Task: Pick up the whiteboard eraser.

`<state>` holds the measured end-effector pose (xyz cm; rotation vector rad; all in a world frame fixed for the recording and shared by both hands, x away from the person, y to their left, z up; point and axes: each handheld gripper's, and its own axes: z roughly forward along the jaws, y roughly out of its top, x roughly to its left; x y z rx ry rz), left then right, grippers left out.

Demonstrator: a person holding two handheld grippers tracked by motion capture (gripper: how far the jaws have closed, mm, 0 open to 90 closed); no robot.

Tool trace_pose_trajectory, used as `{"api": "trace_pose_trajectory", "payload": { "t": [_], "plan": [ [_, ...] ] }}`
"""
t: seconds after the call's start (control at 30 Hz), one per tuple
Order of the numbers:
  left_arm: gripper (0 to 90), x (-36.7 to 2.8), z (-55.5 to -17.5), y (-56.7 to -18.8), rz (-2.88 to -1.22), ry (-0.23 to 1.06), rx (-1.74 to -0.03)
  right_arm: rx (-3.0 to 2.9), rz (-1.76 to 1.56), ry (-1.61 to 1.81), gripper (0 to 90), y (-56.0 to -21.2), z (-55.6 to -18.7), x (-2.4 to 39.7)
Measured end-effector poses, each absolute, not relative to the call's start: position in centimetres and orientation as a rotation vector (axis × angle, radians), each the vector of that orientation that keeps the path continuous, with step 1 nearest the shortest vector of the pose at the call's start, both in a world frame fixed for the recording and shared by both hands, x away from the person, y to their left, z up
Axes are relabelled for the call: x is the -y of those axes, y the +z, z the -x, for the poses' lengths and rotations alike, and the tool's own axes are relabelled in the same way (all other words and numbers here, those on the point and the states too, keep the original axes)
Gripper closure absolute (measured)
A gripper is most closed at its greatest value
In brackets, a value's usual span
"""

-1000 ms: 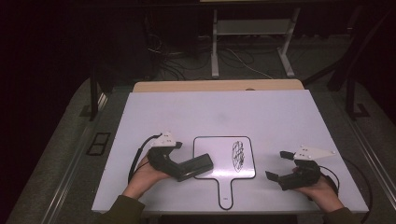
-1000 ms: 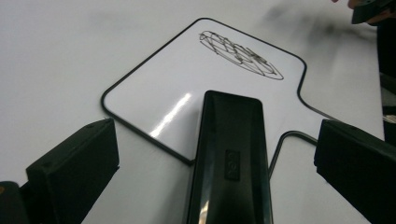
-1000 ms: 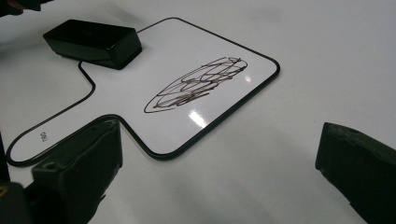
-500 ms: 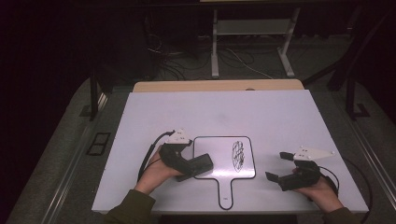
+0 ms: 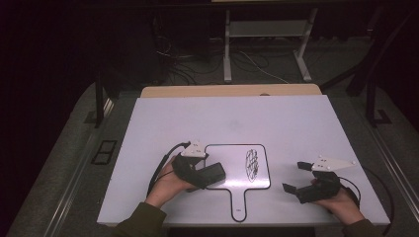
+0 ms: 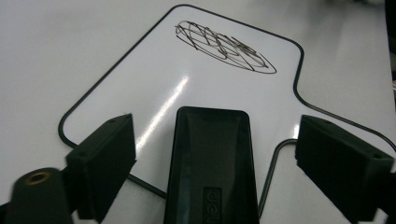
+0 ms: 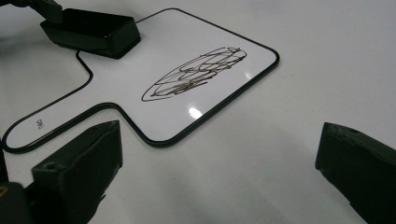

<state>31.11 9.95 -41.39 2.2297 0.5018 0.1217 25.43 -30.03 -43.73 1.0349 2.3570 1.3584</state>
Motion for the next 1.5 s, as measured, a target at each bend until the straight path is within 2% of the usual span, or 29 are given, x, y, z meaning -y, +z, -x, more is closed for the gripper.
{"api": "trace_pose_trajectory", "payload": {
  "t": [0.33,1.5],
  "plan": [
    [19.8,-10.0,-31.0,-41.8,-2.297,0.102,-0.497,-2.372,-1.017,1.346,0.0,-43.9,-25.4,29.9],
    [34.8,-10.3,-31.0,-43.1,-2.453,0.121,-0.481,-2.388,-1.014,1.328,0.0,-44.0,-25.4,29.8]
  ]
}}
